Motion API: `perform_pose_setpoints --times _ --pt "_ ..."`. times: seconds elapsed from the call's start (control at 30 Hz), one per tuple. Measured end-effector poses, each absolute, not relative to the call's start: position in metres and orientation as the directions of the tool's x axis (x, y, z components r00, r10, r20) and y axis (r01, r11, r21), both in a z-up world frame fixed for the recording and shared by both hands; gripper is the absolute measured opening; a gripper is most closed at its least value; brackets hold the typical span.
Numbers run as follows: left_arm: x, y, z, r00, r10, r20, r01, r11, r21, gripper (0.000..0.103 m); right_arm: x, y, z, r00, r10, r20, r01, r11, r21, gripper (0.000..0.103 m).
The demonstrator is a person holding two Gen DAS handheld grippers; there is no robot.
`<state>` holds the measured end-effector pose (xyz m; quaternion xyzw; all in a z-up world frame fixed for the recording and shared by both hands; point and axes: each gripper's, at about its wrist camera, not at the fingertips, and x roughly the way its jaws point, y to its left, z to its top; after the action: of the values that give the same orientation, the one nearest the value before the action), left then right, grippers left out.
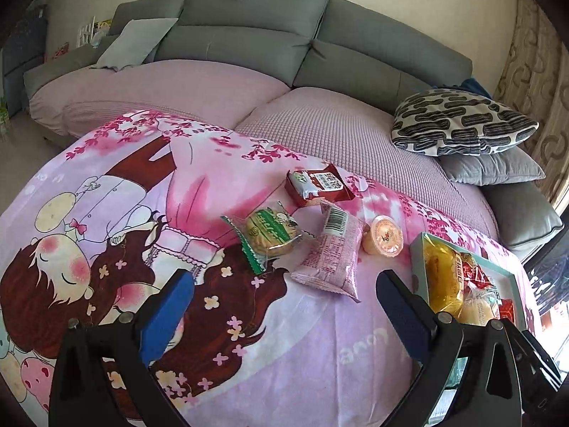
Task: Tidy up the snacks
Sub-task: 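Move both open tools over the remaining snacks on the bedspread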
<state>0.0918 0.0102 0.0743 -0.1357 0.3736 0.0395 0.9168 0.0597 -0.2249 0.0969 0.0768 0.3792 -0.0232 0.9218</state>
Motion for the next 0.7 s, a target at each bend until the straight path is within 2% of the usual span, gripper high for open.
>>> perform_pose_setpoints --times 0.3,0.7 --pt "0.084 0.060 0.075 0.675 0.150 -0.723 -0.380 0.910 -0.166 0.102 0.062 -0.182 0.092 0.698 0.103 -0.708 -0.021 0.992 0.124 0.103" --pt "0.091 0.063 0.058 0.622 0.078 -0.780 -0.348 0.919 -0.186 0.102 0.071 -0.160 0.076 0.652 0.180 -0.736 -0.069 0.981 0.179 0.103"
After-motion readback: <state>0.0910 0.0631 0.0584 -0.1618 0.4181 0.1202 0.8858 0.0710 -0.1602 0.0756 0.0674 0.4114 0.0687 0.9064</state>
